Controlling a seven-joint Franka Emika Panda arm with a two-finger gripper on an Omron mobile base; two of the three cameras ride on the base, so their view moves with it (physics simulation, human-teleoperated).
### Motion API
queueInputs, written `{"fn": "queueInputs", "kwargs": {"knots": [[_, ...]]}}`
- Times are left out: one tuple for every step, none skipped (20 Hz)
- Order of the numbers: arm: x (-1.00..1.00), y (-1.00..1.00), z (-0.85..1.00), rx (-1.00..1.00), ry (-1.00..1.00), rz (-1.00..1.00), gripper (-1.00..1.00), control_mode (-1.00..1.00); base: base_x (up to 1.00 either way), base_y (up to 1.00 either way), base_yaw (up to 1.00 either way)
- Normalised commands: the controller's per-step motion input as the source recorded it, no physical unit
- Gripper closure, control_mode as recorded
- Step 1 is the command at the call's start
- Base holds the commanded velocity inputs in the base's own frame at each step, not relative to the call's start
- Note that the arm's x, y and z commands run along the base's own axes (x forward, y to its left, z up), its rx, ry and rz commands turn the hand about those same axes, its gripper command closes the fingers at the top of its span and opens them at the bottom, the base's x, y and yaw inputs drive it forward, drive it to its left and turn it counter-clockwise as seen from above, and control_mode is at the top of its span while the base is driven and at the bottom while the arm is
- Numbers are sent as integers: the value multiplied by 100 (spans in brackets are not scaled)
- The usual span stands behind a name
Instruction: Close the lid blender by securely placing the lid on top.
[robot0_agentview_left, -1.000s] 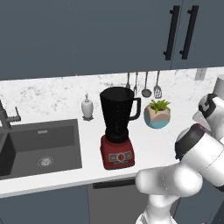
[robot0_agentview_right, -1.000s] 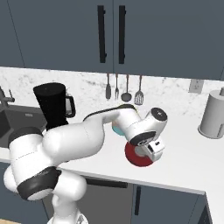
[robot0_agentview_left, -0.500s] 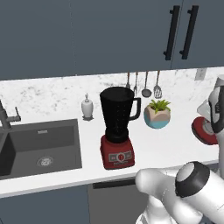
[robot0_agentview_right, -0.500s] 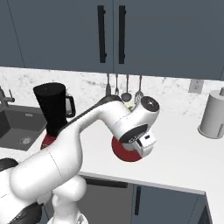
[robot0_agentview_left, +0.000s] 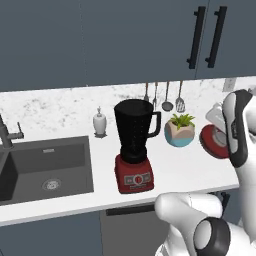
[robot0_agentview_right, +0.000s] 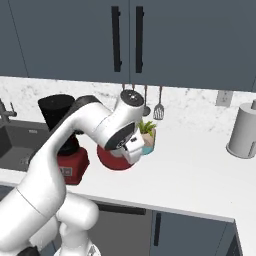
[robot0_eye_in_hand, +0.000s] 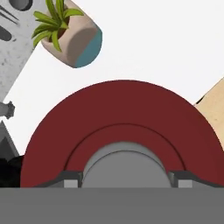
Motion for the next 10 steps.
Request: {"fn": "queueInputs", "kwargs": {"knots": [[0, 100, 56, 0, -5, 0, 100, -100, 0, 0, 0], [0, 96, 62, 0, -4, 0, 100, -100, 0, 0, 0], [0, 91, 66, 0, -3, 0, 100, -100, 0, 0, 0], [1, 89, 69, 0, -3, 0, 100, -100, 0, 0, 0], [1, 84, 79, 0, -1, 1, 100, -100, 0, 0, 0], [1, 81, 76, 0, -2, 0, 100, -100, 0, 0, 0], [1, 76, 78, 0, -2, 0, 100, -100, 0, 0, 0], [5, 75, 78, 0, -2, 0, 100, -100, 0, 0, 0], [9, 73, 79, 0, -4, 0, 100, -100, 0, 0, 0], [13, 69, 78, 0, -4, 0, 100, -100, 0, 0, 0]]}}
